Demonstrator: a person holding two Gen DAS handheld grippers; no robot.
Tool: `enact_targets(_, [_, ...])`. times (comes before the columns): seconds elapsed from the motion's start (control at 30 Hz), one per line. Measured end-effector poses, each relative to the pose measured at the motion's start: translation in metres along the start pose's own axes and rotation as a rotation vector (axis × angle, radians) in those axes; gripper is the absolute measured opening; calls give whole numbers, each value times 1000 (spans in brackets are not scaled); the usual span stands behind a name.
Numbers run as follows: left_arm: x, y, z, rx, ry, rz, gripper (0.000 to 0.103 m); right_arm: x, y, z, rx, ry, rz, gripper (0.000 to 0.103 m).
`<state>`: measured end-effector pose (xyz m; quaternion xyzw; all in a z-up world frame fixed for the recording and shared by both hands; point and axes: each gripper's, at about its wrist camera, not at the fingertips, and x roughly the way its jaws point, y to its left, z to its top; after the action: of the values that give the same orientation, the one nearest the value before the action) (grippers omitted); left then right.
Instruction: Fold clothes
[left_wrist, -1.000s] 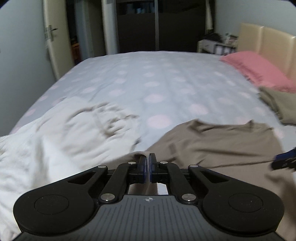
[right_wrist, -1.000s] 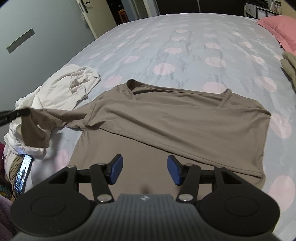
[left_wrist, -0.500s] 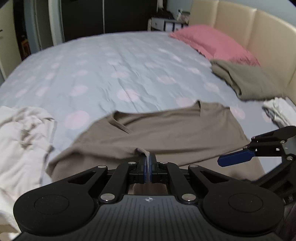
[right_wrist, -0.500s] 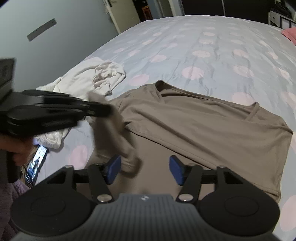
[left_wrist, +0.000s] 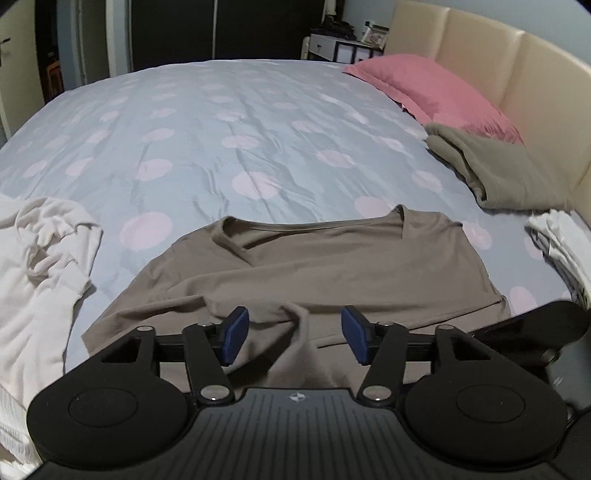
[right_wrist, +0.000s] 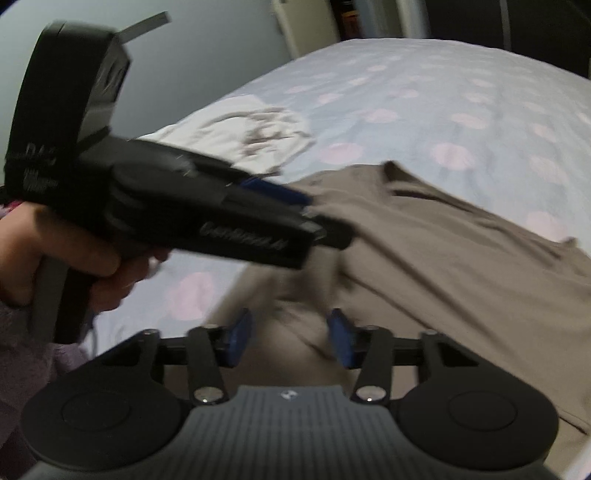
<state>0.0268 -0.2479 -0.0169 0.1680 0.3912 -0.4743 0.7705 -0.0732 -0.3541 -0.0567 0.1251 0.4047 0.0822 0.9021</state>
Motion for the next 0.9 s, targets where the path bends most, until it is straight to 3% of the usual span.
enact_targets(0.13, [-13,18,-6,-25,-10,38,54,19,14,4,-51,16,33,46])
enact_targets(0.47, [-30,75,-31,-133,13,149,55,69,8,4,-85,98,-67,45])
enact_targets(0.53, [-30,83,-35,-147,24,160,55,75,6,3,-99,118,-92,24])
enact_targets(0.57, [-31,85,-37,-147,28,167,55,75,6,4,-109,123,-106,3])
enact_targets(0.6, [-31,87,-39,-145,33,175,55,75,5,5,-119,127,-121,1])
enact_targets(0.73, [-28,92,-46,-139,53,199,55,38,-2,26,-67,30,-87,1])
enact_targets(0.9, [-21,90,-51,-116,86,210,55,-29,-27,58,43,-173,-109,0])
